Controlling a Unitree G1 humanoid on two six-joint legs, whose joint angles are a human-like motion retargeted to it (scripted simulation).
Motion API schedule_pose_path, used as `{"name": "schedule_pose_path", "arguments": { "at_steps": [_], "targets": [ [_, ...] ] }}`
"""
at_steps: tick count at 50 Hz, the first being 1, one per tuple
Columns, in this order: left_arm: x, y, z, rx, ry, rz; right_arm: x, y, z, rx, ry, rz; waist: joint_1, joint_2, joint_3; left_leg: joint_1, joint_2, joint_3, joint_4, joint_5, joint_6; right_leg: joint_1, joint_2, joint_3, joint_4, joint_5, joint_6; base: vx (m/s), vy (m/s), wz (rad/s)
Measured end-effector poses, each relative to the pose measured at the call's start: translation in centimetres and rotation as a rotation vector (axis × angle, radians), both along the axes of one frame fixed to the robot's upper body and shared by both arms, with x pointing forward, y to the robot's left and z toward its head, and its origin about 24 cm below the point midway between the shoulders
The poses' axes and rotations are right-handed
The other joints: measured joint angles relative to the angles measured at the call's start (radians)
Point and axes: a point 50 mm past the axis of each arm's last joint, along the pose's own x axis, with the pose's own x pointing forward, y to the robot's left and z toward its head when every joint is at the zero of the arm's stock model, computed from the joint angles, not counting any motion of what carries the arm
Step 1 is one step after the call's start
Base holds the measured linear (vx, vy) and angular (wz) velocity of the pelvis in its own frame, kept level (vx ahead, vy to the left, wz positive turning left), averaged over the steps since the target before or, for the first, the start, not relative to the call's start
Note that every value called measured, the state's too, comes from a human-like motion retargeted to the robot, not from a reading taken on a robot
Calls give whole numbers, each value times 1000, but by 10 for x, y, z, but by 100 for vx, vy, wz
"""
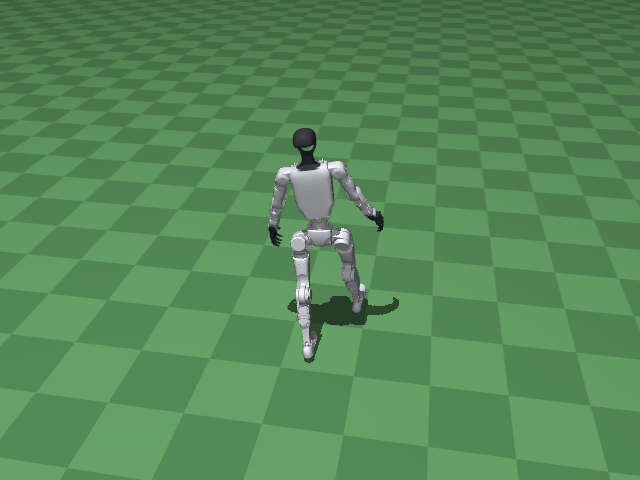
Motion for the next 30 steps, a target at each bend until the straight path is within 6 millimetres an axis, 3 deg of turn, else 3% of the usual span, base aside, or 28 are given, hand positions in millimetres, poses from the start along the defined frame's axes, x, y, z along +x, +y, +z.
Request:
{"name": "schedule_pose_path", "arguments": {
  "at_steps": [8, 15, 21, 30],
  "targets": [
    [-30, -2, -8, -33, 107, 5, 4, -10, 5, -5, 18, 43, -17, 40, 14, 50, 66, -148, 7, -30, -2, -55, -4, -108, -7, -163, 8, 34, -9, 102],
    [-32, -7, -9, -42, 91, -27, -29, -24, 1, -3, 81, -25, -56, 60, 1, 66, 129, -323, 7, -20, 25, 37, 4, 125, -7, -259, 8, 39, -18, 152],
    [-29, -10, -9, -36, 26, -15, -53, -21, -5, 19, 133, -57, -31, 63, -28, 57, 157, -409, 32, 53, 33, 78, -27, 102, -7, -190, 22, 40, -29, 89],
    [-29, -24, -13, -42, 40, -138, -30, -21, 1, 40, 32, -80, 18, 71, -41, 16, 147, -361, 199, 198, 21, 153, 1, 59, -7, -137, 25, 40, -37, 12]
  ]
}}
